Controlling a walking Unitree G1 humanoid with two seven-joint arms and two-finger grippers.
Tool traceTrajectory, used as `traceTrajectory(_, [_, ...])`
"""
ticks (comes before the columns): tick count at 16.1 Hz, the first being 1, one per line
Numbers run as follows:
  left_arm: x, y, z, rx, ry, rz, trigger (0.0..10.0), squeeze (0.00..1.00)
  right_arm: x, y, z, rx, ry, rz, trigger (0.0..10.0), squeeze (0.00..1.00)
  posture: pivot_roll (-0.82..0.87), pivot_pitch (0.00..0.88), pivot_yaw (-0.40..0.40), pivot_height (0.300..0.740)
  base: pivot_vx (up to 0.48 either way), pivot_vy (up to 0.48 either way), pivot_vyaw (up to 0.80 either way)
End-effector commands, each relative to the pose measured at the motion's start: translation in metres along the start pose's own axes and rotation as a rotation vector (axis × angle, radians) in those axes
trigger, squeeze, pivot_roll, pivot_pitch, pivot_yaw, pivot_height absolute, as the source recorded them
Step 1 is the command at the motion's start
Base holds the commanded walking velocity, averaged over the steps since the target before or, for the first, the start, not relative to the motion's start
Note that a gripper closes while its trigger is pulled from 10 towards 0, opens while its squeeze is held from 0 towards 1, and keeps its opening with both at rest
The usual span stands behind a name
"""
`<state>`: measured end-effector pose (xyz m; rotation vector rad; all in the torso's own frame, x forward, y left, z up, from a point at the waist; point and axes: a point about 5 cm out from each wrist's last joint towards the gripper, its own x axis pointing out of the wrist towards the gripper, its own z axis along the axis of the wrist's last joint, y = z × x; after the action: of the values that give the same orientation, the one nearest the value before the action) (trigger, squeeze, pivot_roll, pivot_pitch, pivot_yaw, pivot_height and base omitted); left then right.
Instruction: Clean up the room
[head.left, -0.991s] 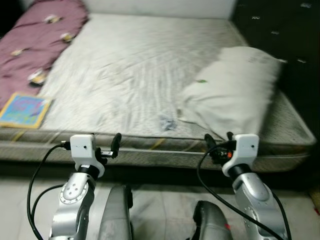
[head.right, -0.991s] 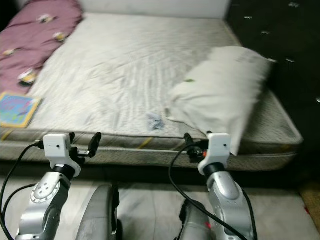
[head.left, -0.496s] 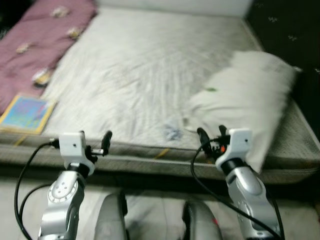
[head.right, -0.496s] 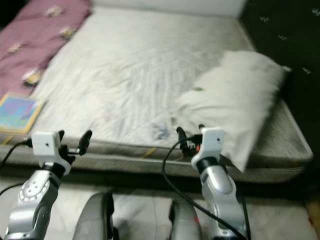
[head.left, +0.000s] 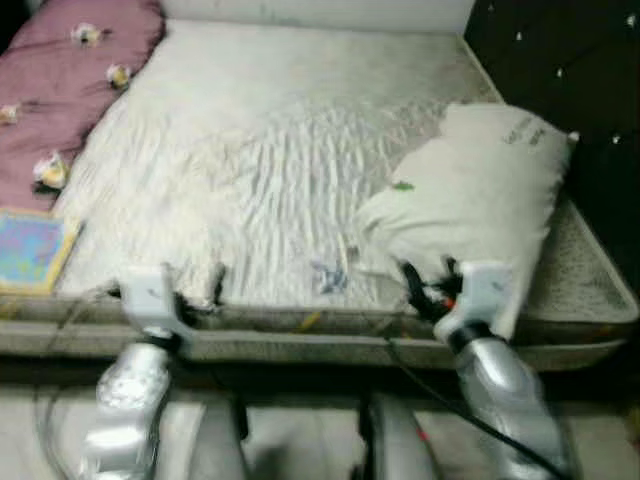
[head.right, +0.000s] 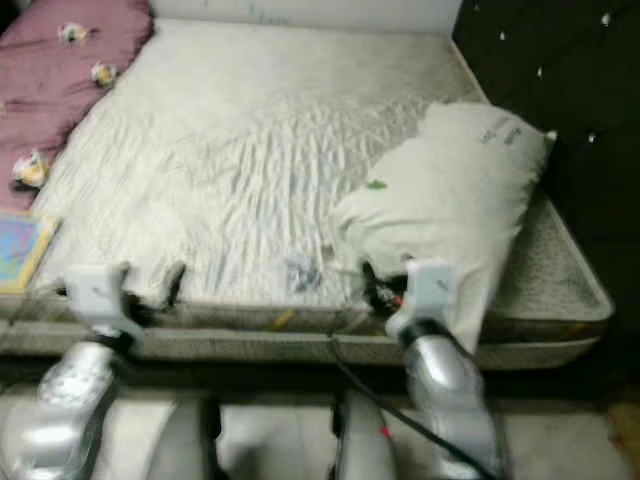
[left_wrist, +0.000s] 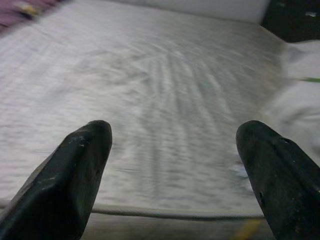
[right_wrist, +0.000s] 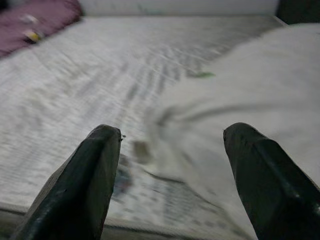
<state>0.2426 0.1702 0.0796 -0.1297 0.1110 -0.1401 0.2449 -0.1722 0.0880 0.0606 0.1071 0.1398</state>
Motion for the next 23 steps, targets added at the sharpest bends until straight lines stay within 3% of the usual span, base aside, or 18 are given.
traceTrajectory(1, [-0.001, 0.005, 0.004, 0.015, -0.009, 0.001, 10.0, 0.0, 0.002, 0.001, 0.004, 0.006, -0.017, -0.004, 10.0, 0.0, -0.04, 0.043, -0.032, 0.609, 0.315, 0.0, 0.0])
traceTrajectory(10, [-0.002, 0.009, 0.002, 0.027, 0.014, 0.043, 10.0, 0.0, 0.007, 0.002, 0.001, -0.003, 0.009, 0.002, 10.0, 0.0, -0.02, 0.05, -0.034, 0.609, 0.282, 0.0, 0.0])
traceTrajectory(14, [-0.01, 0.017, 0.001, 0.045, 0.023, 0.096, 10.0, 0.0, 0.013, 0.008, -0.007, 0.01, 0.056, 0.066, 10.0, 0.0, 0.01, 0.056, -0.045, 0.569, 0.0, 0.0, 0.0])
traceTrajectory(16, [-0.013, 0.019, 0.0, 0.057, 0.026, 0.108, 10.0, 0.0, 0.016, 0.014, -0.011, 0.026, 0.093, 0.128, 10.0, 0.0, 0.02, 0.06, -0.05, 0.544, 0.0, 0.0, 0.0])
traceTrajectory(19, [-0.019, 0.018, 0.002, 0.098, 0.021, 0.106, 10.0, 0.0, 0.023, 0.025, -0.021, 0.007, 0.178, 0.267, 10.0, 0.0, 0.05, 0.071, -0.052, 0.544, 0.0, 0.0, 0.0])
traceTrajectory(23, [-0.038, 0.029, 0.002, 0.166, 0.033, 0.213, 10.0, 0.0, 0.032, 0.043, -0.026, -0.015, 0.202, 0.452, 10.0, 0.0, 0.11, 0.107, -0.059, 0.544, 0.0, 0.0, 0.0])
